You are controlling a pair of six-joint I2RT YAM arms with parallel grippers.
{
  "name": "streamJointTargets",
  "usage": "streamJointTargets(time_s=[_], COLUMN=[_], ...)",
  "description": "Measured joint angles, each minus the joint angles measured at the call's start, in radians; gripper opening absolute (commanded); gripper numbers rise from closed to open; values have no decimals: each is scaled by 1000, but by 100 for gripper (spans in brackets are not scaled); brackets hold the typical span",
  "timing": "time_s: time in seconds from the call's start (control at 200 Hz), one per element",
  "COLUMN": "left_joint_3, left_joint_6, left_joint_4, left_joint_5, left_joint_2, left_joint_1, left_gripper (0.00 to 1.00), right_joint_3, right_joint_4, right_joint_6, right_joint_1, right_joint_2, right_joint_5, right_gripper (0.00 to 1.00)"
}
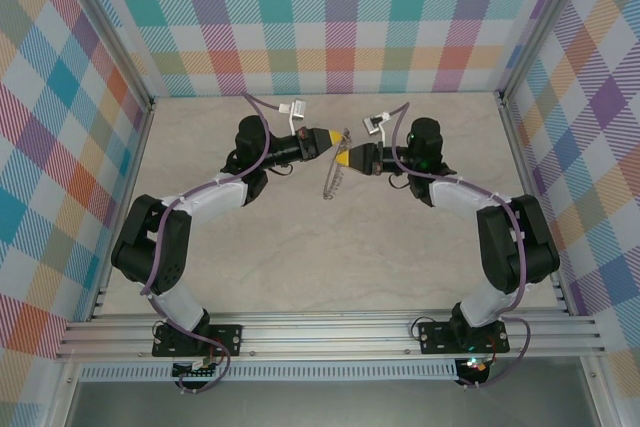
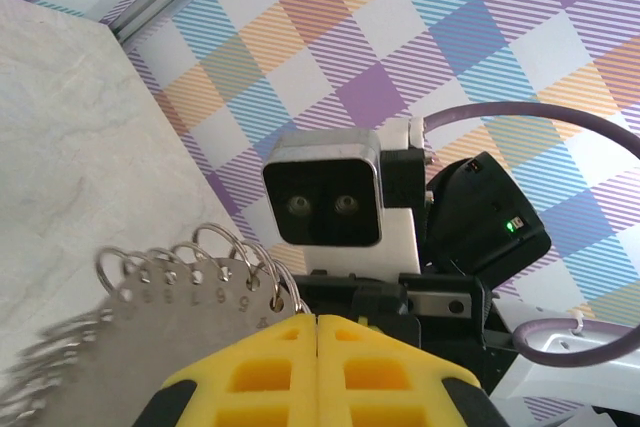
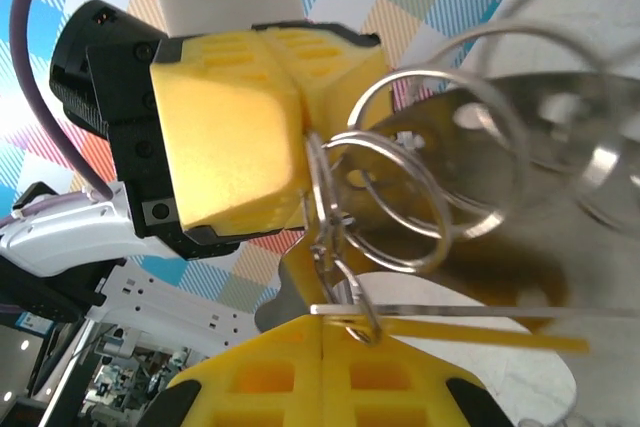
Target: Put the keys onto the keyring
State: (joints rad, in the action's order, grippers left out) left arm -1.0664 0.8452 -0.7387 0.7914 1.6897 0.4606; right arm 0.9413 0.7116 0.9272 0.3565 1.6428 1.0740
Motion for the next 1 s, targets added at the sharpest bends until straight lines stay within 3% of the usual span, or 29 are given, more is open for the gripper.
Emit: streamJointTargets(time_s=[0.18, 0.27, 0.33, 0.495, 0.645, 1.0], left_joint_3=[2, 6, 11, 27, 31, 31], left_joint_6=[3, 3, 3, 19, 38, 79], left_joint_4=[0, -1, -2, -20, -48, -107], left_joint_5=[0, 0, -3, -7, -7, -7], left_joint_2=[0, 0, 0, 0, 0, 0], left_joint_1=[0, 0, 0, 0, 0, 0], left_gripper=[0, 0, 0, 0, 0, 0], right_joint_3=[0, -23, -59, -168, -194, -172], right_joint_4=[-10, -35, -53, -97, -206, -489], right_joint_6=[-7, -23, -30, -51, -118, -364], right_joint_1=[9, -8, -34, -127, -127, -29], right_joint_2=[0, -23, -62, -222, -348, -432], right_joint_5=[0, -1, -1, -40, -143, -446], right_gripper=[0, 6, 16, 33, 53, 58])
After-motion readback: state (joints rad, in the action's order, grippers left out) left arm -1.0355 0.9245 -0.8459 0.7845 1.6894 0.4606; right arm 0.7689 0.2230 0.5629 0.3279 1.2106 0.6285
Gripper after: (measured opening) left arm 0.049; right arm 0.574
